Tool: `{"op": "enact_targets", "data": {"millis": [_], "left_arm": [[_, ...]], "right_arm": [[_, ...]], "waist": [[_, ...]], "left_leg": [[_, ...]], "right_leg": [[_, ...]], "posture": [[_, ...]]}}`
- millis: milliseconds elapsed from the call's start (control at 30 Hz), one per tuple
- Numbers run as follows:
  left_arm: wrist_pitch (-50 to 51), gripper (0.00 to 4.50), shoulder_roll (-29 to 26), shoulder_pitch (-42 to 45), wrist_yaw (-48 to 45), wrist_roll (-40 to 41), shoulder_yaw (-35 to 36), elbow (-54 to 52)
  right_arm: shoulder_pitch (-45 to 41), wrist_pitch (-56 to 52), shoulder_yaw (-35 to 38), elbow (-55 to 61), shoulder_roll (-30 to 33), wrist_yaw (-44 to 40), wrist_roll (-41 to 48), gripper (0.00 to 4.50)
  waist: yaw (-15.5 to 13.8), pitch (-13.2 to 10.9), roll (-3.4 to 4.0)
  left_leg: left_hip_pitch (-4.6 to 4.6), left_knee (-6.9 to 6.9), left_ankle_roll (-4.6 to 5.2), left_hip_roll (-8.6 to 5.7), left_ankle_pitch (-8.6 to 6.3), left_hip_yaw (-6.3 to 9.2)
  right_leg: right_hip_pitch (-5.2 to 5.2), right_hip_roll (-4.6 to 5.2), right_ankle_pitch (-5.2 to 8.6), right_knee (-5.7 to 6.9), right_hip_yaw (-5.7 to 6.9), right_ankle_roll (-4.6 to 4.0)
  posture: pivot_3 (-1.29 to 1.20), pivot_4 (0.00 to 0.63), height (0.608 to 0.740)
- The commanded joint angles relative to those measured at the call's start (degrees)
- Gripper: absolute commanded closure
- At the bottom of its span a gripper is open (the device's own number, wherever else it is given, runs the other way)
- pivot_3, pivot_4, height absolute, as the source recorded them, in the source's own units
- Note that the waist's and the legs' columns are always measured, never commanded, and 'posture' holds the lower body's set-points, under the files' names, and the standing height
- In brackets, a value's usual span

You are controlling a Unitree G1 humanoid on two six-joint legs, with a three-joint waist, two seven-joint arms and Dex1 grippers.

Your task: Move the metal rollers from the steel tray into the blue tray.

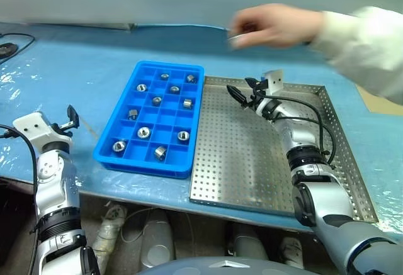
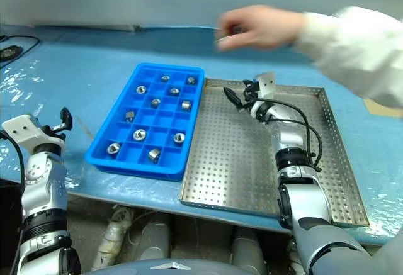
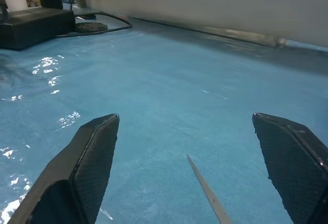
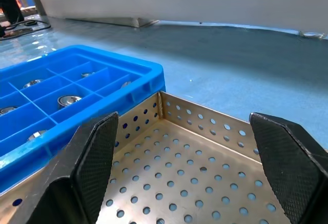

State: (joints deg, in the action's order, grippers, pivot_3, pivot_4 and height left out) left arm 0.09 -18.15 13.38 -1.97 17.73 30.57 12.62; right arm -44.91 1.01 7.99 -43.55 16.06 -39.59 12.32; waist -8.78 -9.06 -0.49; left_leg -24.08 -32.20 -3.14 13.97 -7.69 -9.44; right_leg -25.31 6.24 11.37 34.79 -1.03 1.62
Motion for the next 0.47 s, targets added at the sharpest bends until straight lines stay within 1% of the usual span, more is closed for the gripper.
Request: {"op": "enact_targets", "data": {"millis": [33,333,467], "left_arm": [[-1.65,0.11,0.19,-0.47,0.31,0.34,0.14,-2.75],[-1.99,0.11,0.76,-0.24,0.26,1.39,0.42,-3.06],[-2.07,0.11,0.78,-0.09,-0.16,1.11,-0.60,-3.74]], "right_arm": [[-1.52,0.47,-0.03,1.15,-0.12,-1.19,0.87,0.18],[-1.38,-0.11,-0.32,2.55,-0.52,-2.80,1.02,0.18],[-0.99,0.44,-0.88,2.54,-0.56,-3.30,0.41,0.18]], "waist": [[-0.01,0.00,0.00],[-0.03,0.00,0.00],[-0.02,0.00,0.00]], "left_leg": [[0.00,0.01,0.00,0.00,0.00,0.00],[0.00,0.02,0.00,0.00,0.00,0.01],[0.00,0.02,0.00,0.00,0.00,0.01]], "right_leg": [[0.00,0.00,0.00,0.00,0.00,0.00],[0.00,0.00,0.00,0.00,0.01,0.00],[0.00,0.00,0.00,-0.01,0.01,0.00]], "posture": [[0.28,0.150,0.740],[0.28,0.150,0.740],[0.29,0.150,0.740]]}}
